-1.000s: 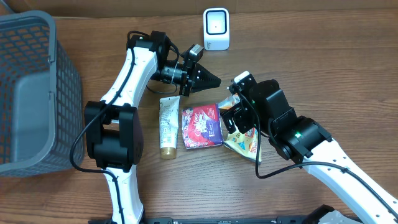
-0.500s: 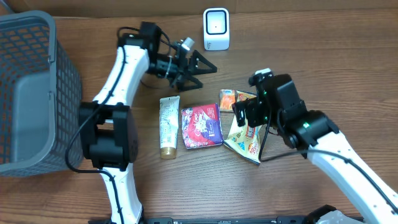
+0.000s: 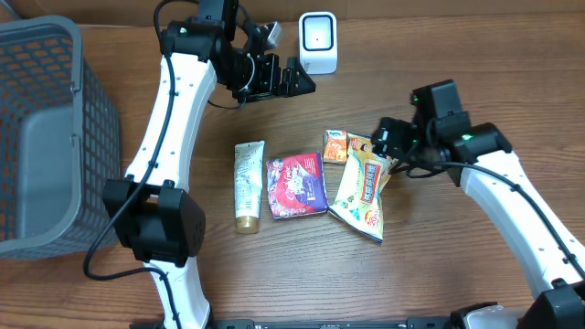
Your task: Scan the item barcode
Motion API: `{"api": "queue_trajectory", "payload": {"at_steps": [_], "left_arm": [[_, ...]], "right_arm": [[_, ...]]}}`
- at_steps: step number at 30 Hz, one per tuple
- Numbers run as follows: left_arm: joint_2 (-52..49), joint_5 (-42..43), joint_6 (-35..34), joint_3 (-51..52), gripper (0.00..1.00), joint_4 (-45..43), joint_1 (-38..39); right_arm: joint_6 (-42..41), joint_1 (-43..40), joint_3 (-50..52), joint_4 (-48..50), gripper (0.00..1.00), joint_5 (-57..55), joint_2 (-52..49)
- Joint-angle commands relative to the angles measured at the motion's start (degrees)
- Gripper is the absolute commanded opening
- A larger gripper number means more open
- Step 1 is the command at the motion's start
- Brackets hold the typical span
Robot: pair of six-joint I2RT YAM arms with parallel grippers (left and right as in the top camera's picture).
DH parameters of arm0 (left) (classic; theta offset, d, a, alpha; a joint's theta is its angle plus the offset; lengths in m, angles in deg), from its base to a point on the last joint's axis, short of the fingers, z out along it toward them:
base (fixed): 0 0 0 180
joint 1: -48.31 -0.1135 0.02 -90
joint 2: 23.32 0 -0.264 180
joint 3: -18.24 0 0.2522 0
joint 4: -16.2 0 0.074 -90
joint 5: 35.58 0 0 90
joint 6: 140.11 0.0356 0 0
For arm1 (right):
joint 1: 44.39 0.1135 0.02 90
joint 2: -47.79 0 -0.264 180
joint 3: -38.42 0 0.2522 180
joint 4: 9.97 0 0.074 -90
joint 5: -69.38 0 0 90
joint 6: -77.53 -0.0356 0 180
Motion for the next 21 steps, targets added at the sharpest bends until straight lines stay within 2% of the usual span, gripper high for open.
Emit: {"api": "queue_trajectory", "payload": {"at_steps": [1, 9, 12, 17, 21], "left_arm": [[1.20, -3.17, 1.03, -0.96, 1.00, 0.04, 0.02], [1.20, -5.62, 1.03, -0.96, 1.00, -0.24, -0.02], [1.22, -5.66, 1.03, -0.96, 1.00, 0.00, -0.02], [1.20, -5.66, 1.03, -0.96, 1.00, 0.09, -0.02], [1.20, -5.66, 1.03, -0.96, 1.00, 0.46, -0.02]], "right_arm": [[-1.97, -0.09, -0.17, -3.30, 0.86, 0.79, 0.68], [-3.43, 4.90, 4.13, -0.15, 0.84, 0.94, 0.15], [-6.36, 5.18, 7.02, 2.43, 0.84, 0.46, -0.96], [-6.88, 5.25, 8.31, 4.59, 0.63, 0.44, -4.07], [-6.88, 5.25, 8.35, 5.49, 0.61, 0.26, -6.23]]}}
